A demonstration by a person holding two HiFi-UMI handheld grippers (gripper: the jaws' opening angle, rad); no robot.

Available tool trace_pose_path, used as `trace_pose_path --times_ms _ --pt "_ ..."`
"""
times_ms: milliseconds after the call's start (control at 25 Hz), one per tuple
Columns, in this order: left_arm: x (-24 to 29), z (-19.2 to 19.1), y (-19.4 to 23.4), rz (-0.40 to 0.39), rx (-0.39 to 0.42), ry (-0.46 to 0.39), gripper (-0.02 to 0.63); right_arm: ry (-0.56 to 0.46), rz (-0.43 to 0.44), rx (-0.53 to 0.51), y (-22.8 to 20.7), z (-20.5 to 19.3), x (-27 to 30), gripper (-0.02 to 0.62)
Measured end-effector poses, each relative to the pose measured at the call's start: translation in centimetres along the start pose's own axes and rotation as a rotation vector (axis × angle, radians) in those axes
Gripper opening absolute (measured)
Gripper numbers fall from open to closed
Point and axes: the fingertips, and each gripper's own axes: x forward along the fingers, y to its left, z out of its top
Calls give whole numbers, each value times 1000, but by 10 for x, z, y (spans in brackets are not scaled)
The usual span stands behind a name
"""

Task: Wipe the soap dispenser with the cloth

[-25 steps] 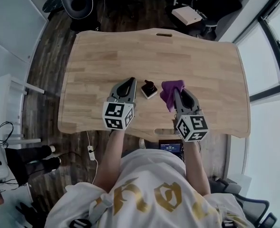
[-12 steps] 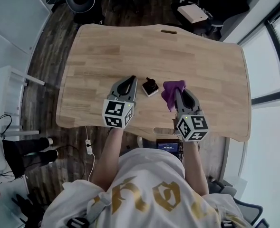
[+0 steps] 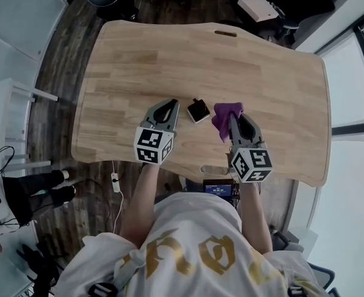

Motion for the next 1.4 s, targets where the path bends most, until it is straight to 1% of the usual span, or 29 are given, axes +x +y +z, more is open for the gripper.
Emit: trace_pose_path --times_ms 240,280,360,560,800,880,960,1040,1200,1400 --pt "9 -30 -1 -51 -33 56 14 48 12 -7 -2 -13 14 41" --pt "12 -36 -2 -62 -40 70 23 56 14 -9 -3 -15 16 41" --pt "17 -47 -5 -83 -51 97 64 71 15 -16 -4 -18 19 41" --pt "27 -68 -7 -113 -72 142 71 104 22 -35 -6 -28 27 41" --pt "37 -93 -9 -167 -79 193 104 142 32 -37 -12 -39 37 41" --pt "41 -103 -13 -191 -70 218 144 154 36 -36 -13 -43 39 41" --pt "44 -110 -18 -210 -41 236 179 167 38 -32 -15 -48 41 41" --pt "46 -115 -23 -226 -14 246 191 180 38 -32 -18 -51 42 41" --pt "50 -124 -28 -249 -2 261 216 197 41 -43 -21 -56 46 41" --pt "50 -131 -35 -300 30 263 233 213 43 -45 -25 -62 49 41"
